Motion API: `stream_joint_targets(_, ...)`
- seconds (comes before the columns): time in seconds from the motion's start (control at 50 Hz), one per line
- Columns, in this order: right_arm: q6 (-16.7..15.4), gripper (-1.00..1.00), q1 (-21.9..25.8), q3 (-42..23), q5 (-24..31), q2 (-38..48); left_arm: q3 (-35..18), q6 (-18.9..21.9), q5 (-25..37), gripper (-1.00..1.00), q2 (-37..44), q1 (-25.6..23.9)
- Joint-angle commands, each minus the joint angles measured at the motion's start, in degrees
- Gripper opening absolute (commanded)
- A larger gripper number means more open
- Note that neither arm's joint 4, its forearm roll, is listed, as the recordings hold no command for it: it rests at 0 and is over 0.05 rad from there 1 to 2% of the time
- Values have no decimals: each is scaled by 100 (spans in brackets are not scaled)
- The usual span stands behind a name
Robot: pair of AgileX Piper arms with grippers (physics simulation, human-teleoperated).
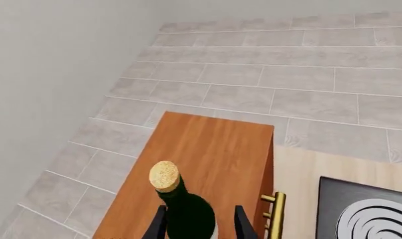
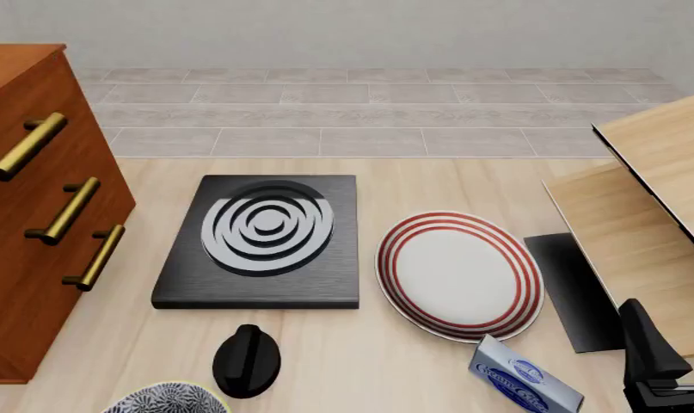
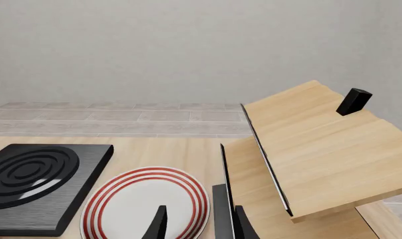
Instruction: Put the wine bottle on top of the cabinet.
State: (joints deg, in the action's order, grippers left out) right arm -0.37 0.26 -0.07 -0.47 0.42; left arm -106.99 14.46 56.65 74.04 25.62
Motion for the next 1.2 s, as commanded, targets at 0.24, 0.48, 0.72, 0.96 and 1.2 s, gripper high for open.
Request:
stream_joint_targets(0.24,0,100,0,0,0,0,30,21,-10,100,78,-49)
stream_joint_targets(0.48,1,100,-1,0,0,-1,-289,-40,256,100,-26,-224)
stream_joint_targets(0.72,0,100,-1,0,0,0,-4,-206,193,100,-498,-392)
stream_joint_targets(0.96,1,100,0,0,0,1,490,266,558,100,-1429,-801)
stream_joint_targets(1.2,0,100,0,0,0,0,326,402,1314,100,-2376,-1670)
